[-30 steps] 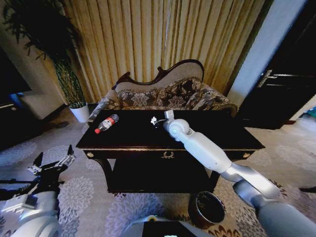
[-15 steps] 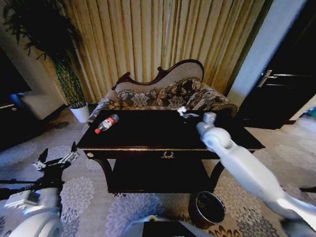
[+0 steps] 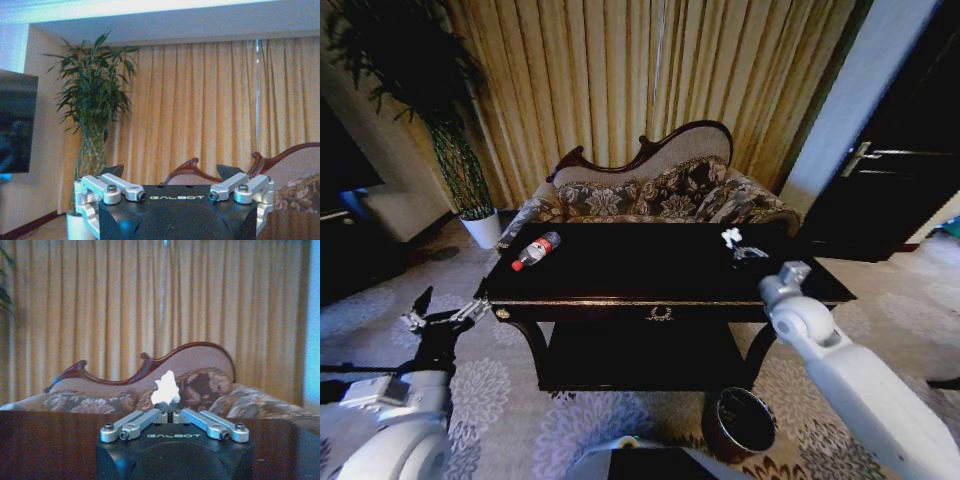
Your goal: Move to the front of the table and place the trash on the table into the trash bin.
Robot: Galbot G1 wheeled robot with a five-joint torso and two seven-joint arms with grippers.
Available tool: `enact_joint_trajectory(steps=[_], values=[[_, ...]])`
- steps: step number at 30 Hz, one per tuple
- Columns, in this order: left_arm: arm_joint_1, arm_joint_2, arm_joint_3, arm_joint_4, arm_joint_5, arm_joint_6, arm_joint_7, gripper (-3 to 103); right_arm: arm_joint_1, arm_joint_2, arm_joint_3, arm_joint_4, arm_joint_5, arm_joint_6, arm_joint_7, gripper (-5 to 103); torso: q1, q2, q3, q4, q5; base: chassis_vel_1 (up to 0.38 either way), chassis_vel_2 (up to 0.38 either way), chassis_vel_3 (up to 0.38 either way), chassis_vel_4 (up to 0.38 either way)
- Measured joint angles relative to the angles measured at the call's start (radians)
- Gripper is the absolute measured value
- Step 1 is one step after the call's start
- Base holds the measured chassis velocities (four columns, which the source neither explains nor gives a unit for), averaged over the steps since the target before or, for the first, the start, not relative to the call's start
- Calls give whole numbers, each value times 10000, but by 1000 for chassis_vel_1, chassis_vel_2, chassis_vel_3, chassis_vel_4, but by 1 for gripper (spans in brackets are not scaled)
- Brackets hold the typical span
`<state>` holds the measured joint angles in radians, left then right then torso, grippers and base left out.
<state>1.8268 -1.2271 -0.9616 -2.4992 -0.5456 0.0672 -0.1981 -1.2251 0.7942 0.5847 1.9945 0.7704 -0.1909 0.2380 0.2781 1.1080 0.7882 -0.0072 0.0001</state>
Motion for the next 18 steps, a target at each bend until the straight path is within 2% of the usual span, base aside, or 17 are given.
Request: enact_joint_trajectory(steps=[5, 9, 14, 18], values=[[-245, 417, -115, 333, -374, -36, 11, 100, -1132, 376, 1265, 520, -289, 33, -190, 0, 0, 0, 0, 1, -4, 0, 0, 0, 0], [-357, 543, -178, 452, -497, -20, 12, 100, -1519, 555, 1588, 674, -476, 43, -221, 0, 1, 0, 0, 0, -2, 0, 0, 0, 0], [-560, 742, -252, 713, -634, 135, 87, 100, -2671, 1128, 2337, 1190, -907, 77, -295, 0, 1, 0, 1, 2, -2, 0, 0, 0, 0], [-819, 938, -237, 988, -784, 243, 64, 100, -3095, 1233, 2601, 1326, -931, 113, -314, 0, 2, 0, 1, -1, -2, 0, 0, 0, 0]])
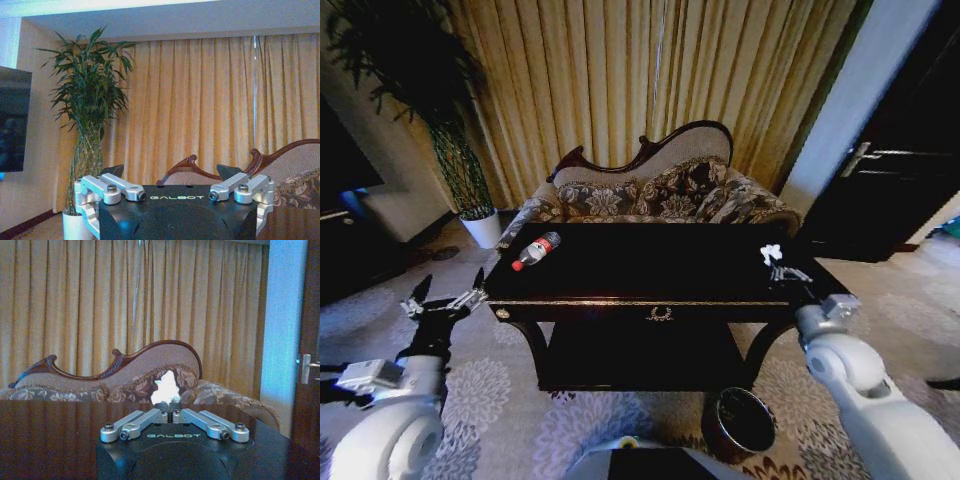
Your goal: Move to the front of the table and place the trash on the table into the trash bin.
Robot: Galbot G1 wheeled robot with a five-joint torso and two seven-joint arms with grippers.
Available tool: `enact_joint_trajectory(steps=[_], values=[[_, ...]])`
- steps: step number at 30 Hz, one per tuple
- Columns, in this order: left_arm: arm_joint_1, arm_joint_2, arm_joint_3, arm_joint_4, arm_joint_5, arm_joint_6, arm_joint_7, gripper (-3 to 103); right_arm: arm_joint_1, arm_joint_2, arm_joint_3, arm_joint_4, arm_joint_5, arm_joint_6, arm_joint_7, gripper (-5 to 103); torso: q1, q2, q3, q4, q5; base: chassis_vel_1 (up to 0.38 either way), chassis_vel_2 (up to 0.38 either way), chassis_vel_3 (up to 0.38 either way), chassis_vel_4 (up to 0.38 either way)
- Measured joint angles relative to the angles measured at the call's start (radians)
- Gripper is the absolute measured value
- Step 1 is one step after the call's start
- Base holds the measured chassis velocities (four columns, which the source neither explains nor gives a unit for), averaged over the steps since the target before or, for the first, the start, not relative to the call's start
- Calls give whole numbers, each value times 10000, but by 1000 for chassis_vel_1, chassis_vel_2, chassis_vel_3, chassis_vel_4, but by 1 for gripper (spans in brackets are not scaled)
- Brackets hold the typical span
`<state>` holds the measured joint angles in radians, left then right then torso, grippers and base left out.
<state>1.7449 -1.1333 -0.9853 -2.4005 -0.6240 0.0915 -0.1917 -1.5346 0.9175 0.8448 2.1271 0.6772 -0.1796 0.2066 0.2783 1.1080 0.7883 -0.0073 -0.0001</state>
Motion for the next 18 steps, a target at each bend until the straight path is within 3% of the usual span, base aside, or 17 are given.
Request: enact_joint_trajectory(steps=[7, 18], values=[[-421, 519, -74, 365, -344, 251, -112, 100, -563, 47, 430, 409, 81, 26, -4, 0, 1, -1, 1, 0, -1, 13, -14, -17, 11], [-257, 338, -37, 210, -267, 255, -122, 100, -578, 129, 297, 571, 67, 26, 16, 0, 1, -2, 1, 3, 1, 94, -81, -95, 90]])
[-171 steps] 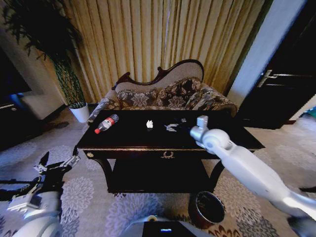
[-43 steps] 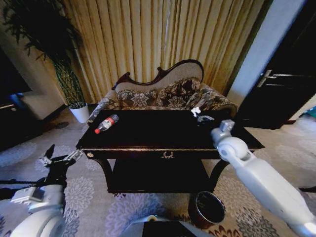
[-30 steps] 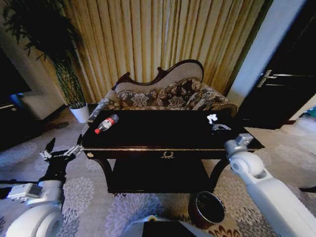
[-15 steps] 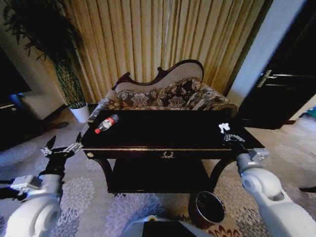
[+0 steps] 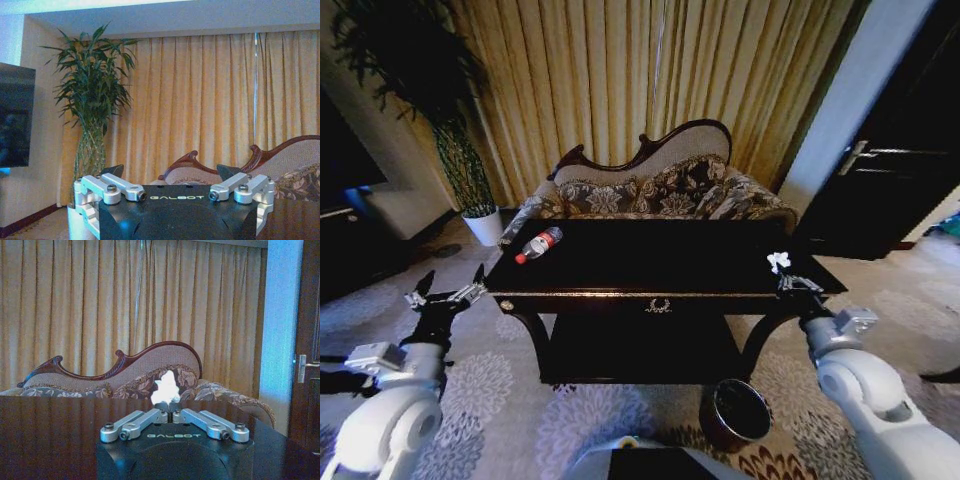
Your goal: Move to the front of the table and place the trash on the table into the trash bin.
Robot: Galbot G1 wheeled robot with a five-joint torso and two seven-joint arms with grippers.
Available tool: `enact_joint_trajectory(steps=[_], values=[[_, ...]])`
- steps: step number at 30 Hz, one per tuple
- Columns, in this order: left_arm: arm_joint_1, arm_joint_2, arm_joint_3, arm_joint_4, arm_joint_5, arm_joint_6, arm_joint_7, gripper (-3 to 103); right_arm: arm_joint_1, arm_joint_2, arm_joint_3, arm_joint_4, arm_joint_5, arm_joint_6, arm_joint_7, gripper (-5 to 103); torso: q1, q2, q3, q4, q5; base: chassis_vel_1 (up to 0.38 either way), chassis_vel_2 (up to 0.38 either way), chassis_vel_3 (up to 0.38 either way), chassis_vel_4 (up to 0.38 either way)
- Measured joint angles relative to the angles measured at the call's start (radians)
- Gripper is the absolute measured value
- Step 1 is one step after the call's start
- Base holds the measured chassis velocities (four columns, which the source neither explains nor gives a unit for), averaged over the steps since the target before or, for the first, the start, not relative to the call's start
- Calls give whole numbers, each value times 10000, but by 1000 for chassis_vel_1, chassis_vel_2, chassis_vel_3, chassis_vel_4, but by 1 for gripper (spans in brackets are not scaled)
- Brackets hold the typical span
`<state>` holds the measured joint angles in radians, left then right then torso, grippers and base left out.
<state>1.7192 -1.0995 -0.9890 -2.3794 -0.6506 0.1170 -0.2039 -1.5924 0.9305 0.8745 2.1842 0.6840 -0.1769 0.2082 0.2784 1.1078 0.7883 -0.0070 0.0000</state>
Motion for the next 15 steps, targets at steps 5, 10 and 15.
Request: enact_joint_trajectory(steps=[5, 10, 15], values=[[20, -16, -44, -33, 17, -13, 3, 100, -17, 48, -67, 7, -6, 0, 2, 0, -1, 1, -1, -2, -1, 147, -148, -146, 134], [38, -36, -55, -118, 18, -26, 4, 100, -15, 98, -139, -31, -29, 2, 4, 0, -1, 2, -1, -2, -1, 160, -156, -162, 157], [69, -130, -40, -166, 28, -51, 10, 100, 1, 178, -332, -94, -91, 35, 8, 0, -1, 1, -1, -1, -1, 135, -152, -142, 129]])
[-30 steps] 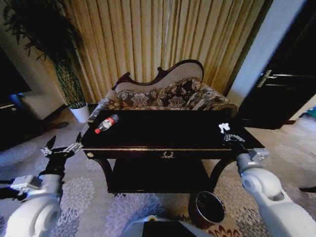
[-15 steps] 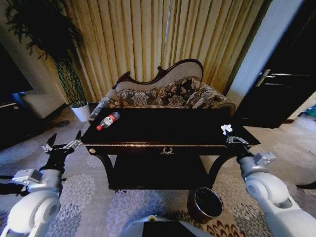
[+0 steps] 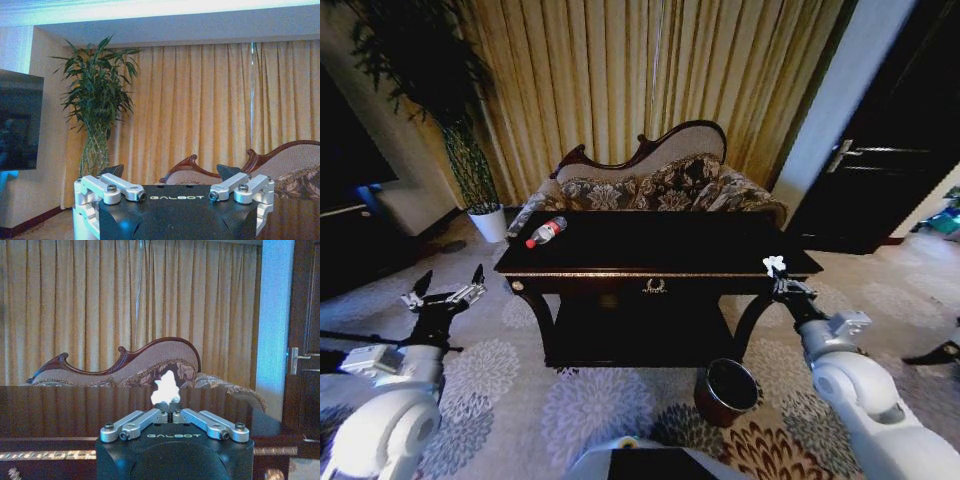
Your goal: Move to the front of the table and place the trash on the table into the trash bin.
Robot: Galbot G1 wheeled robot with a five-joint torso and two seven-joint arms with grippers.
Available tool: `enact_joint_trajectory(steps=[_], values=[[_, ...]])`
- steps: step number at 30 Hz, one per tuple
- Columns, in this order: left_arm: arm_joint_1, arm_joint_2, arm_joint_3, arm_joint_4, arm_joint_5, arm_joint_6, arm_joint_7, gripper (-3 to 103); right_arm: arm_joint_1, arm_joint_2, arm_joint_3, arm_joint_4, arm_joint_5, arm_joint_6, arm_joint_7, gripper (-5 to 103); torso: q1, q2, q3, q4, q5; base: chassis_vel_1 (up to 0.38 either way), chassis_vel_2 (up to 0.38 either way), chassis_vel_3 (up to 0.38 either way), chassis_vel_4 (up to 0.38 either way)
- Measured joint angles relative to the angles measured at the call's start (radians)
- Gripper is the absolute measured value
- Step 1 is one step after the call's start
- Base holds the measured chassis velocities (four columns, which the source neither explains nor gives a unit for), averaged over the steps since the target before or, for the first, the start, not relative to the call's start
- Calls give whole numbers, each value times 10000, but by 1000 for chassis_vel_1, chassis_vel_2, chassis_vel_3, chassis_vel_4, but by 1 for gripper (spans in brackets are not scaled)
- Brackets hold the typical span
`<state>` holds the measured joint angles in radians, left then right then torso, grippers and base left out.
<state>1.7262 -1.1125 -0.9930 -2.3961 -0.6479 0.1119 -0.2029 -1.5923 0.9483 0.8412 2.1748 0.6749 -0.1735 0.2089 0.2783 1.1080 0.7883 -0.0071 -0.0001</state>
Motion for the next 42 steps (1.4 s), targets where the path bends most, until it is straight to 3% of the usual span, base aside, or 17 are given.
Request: enact_joint_trajectory(steps=[8, 19, 25, 42], values=[[108, -147, 51, -74, 49, -140, 74, 100, 86, 497, -767, -592, -646, 0, -7, 0, -3, 2, -2, 0, 0, 94, -92, -95, 93], [164, -140, -9, -192, 38, -209, 75, 100, 296, 1655, -1983, -2927, -1986, 240, -735, 0, 3, -2, 2, 0, 1, 0, 0, 0, 0], [287, -200, -70, -282, 32, -243, 72, 100, 952, 2057, -2500, -4319, -2010, 358, -764, 0, 1, -1, 0, 2, 1, 0, 0, 0, 0], [486, -241, -248, -451, 10, -395, 81, 100, 2701, 2639, -3358, -8869, -2744, 1843, -854, 0, 1, -1, 1, 0, -1, 0, 0, 0, 0]])
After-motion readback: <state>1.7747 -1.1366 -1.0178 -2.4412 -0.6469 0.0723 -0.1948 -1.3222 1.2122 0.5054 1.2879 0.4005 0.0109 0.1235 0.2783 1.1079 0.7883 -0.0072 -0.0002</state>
